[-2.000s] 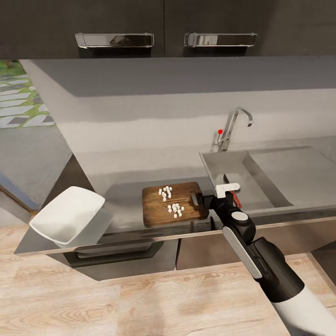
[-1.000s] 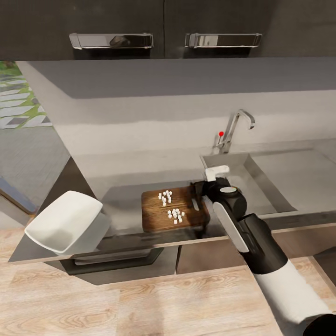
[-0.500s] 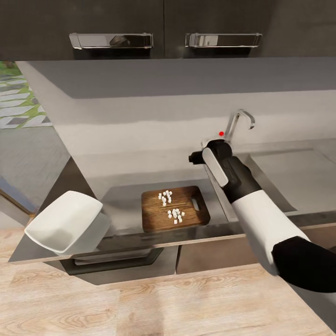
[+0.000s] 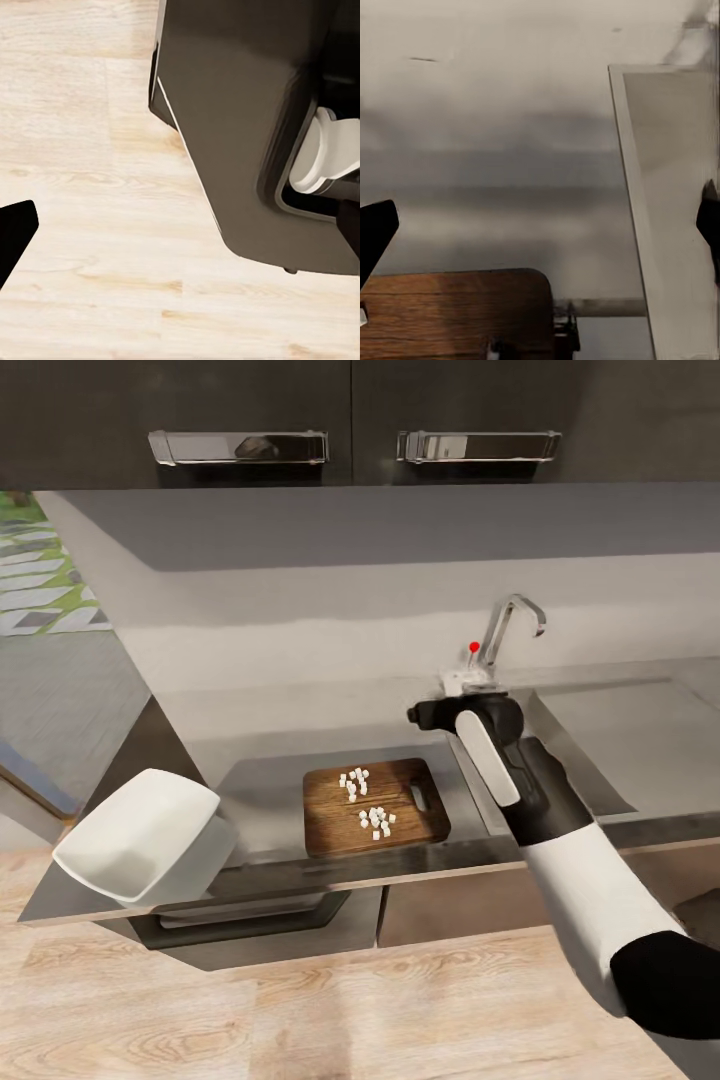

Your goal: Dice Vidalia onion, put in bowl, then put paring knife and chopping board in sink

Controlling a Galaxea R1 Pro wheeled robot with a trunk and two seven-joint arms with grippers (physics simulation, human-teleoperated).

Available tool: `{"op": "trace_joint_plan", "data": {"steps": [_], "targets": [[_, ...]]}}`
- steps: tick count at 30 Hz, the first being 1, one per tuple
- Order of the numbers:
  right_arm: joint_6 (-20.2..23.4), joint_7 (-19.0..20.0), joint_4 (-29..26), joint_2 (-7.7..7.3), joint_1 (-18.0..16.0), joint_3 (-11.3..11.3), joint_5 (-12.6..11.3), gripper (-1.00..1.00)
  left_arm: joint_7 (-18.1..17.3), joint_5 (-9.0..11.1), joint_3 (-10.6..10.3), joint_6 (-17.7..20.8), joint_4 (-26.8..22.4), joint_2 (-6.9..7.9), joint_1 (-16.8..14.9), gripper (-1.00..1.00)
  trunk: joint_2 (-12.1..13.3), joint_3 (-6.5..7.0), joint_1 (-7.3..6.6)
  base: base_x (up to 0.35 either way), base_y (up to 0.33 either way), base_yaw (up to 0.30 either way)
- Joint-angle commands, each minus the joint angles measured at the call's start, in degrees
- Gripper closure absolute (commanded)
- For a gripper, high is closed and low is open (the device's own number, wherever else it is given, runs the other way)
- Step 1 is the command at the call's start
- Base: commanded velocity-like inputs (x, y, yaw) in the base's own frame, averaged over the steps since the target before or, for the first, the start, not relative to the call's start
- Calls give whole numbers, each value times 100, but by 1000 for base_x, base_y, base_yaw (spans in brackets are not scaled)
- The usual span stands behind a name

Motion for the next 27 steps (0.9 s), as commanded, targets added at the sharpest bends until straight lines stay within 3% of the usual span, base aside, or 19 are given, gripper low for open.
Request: {"op": "trace_joint_plan", "data": {"steps": [1,5,9,12,20,27], "targets": [[15,-61,-221,-56,123,15,-61,-100,7,60,-5,20,-9,1,1,-100,-10,-8,4,0,0,0],[43,-70,-1424,-303,912,28,-64,-100,7,60,-5,20,2,1,-4,-100,-10,-8,4,0,0,0],[43,-73,-1700,-372,1423,32,-52,-100,7,60,-5,20,3,1,-4,-100,-10,-8,4,0,0,0],[23,-68,-1796,-533,1731,33,-61,-100,7,60,-5,20,3,1,-4,-100,-10,-8,4,0,0,0],[-2,-53,-1836,-588,2060,33,-74,-100,7,58,-5,20,51,1,-4,-100,-10,-8,4,0,0,0],[-7,-38,-1787,-582,2086,33,-83,-100,7,51,-5,20,56,1,-4,-100,-10,-8,4,0,0,0]]}}
